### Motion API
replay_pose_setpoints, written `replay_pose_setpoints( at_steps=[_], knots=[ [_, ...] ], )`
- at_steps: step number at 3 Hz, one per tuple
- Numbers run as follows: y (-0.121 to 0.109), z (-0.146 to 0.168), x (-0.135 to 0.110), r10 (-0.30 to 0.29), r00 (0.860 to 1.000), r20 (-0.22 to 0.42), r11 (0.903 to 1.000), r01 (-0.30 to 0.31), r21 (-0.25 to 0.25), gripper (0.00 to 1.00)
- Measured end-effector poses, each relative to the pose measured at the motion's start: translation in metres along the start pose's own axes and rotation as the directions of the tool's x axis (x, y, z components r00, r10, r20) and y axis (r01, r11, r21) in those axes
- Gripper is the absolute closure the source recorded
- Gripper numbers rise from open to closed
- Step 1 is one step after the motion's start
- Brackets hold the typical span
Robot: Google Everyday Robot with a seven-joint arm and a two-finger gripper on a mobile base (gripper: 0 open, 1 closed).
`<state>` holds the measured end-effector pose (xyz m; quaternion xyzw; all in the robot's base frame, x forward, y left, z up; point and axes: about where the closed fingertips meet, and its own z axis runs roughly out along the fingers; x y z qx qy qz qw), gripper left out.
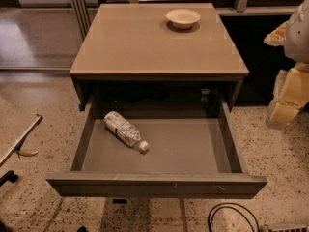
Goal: Pick blue plastic bottle from top drawer and place on counter
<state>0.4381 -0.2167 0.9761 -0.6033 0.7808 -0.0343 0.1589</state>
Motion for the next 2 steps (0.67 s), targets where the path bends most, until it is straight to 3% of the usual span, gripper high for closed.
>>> replay_pose_setpoints(
  at_steps=[2],
  knots=[
    [0.0035,0.0064,-0.007,-0.016,1.0,0.02,0.9998,0.016,0.01,0.0]
  ],
)
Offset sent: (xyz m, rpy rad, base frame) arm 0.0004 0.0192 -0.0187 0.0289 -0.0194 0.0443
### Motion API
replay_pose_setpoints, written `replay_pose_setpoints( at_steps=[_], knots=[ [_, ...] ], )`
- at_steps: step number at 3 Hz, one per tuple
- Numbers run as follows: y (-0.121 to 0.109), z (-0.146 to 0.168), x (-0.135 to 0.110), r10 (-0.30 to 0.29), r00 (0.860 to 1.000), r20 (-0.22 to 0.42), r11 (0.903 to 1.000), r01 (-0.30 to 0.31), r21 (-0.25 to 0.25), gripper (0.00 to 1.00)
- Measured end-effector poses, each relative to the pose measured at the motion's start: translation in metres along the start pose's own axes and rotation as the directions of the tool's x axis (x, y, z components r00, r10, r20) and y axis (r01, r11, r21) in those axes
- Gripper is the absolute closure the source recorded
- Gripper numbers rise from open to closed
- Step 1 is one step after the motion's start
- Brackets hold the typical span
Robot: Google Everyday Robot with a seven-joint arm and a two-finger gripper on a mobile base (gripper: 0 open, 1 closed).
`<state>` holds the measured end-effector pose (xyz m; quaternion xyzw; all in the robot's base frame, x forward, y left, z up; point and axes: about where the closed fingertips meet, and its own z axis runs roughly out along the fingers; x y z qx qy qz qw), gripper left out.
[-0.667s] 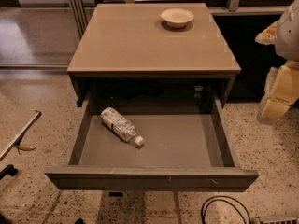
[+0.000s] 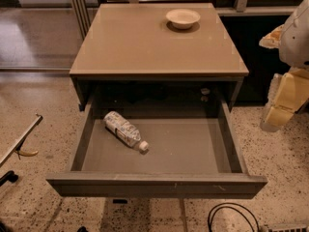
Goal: Pick blue plastic bottle from top drawer and place on counter
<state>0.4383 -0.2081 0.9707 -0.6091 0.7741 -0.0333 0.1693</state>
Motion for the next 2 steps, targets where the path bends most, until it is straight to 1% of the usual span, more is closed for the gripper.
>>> replay_pose_setpoints(
  at_steps=[1,2],
  knots=[
    [0.008,0.026,-0.007,-0.009,0.999,0.049,0.9999,0.008,0.014,0.0],
    [0.008,0.077,-0.016,0.0,0.995,0.103,0.9995,-0.003,0.032,0.0]
  ],
)
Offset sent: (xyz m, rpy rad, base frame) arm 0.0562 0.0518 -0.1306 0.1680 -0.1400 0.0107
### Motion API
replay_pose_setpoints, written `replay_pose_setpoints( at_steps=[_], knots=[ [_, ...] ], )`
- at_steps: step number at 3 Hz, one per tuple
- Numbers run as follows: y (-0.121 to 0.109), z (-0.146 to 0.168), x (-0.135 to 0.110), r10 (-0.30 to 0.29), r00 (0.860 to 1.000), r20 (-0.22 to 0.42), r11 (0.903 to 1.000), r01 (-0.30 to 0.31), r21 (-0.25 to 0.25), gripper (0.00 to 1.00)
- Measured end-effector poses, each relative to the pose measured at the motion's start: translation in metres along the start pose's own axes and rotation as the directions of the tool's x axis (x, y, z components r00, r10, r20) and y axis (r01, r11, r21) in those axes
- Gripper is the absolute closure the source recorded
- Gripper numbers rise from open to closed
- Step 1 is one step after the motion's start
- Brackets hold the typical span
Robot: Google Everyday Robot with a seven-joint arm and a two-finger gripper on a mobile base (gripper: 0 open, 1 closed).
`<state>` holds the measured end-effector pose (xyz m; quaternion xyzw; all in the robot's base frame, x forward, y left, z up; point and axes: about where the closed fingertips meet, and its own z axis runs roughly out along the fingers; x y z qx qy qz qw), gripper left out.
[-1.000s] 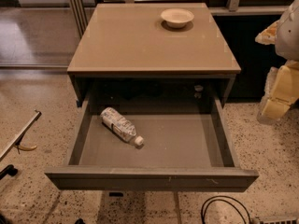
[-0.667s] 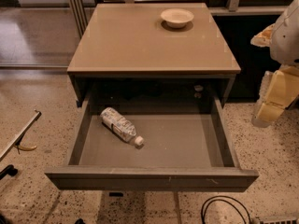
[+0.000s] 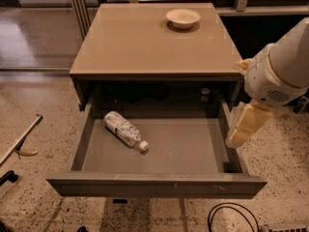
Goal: Pick blue plastic bottle from top drawer and place on counter
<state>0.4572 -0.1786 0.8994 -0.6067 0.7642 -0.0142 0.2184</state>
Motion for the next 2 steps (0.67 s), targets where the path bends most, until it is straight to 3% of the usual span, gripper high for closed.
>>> replay_pose_setpoints(
  at_steps=[2],
  knots=[
    [-0.014,0.15,-0.017,0.05,0.995,0.086,0.9986,-0.048,-0.02,0.0]
  ],
)
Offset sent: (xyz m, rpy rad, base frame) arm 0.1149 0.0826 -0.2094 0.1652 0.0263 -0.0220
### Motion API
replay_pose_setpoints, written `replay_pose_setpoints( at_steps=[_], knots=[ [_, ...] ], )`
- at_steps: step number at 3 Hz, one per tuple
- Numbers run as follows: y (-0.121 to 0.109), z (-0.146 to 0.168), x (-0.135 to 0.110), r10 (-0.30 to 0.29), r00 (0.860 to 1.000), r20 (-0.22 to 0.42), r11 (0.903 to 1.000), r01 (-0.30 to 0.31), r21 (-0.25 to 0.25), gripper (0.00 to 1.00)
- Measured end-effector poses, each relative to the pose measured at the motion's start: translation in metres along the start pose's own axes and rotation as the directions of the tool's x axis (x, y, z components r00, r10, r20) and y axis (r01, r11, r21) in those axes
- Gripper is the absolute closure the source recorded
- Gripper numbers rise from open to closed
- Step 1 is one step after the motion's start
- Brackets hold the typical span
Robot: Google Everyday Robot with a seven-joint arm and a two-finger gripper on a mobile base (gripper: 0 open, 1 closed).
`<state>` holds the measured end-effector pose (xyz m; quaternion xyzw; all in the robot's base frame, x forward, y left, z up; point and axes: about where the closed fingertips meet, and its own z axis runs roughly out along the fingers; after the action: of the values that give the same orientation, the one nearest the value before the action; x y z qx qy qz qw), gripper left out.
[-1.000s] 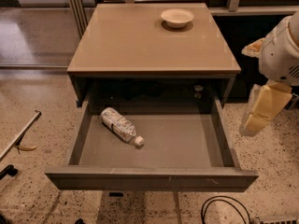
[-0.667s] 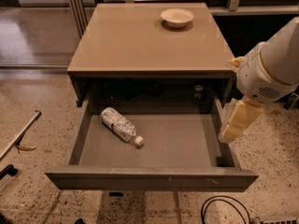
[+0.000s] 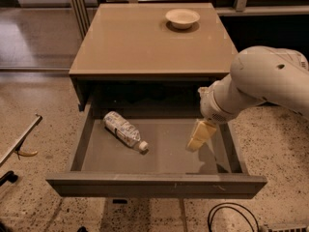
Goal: Pick blue plastic bottle from top drawer and place on counter
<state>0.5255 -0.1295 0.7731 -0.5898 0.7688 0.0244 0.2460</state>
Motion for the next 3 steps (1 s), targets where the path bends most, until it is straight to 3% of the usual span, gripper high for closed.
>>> replay_pose_setpoints(
  at_steps=[1,3],
  knots=[
    [-0.001,0.072,0.0,0.031,0.998,0.06,0.999,-0.029,-0.035,0.0],
    [0.02,0.173,-0.006,0.163,0.97,0.178,0.9834,-0.145,-0.108,0.0]
  ],
)
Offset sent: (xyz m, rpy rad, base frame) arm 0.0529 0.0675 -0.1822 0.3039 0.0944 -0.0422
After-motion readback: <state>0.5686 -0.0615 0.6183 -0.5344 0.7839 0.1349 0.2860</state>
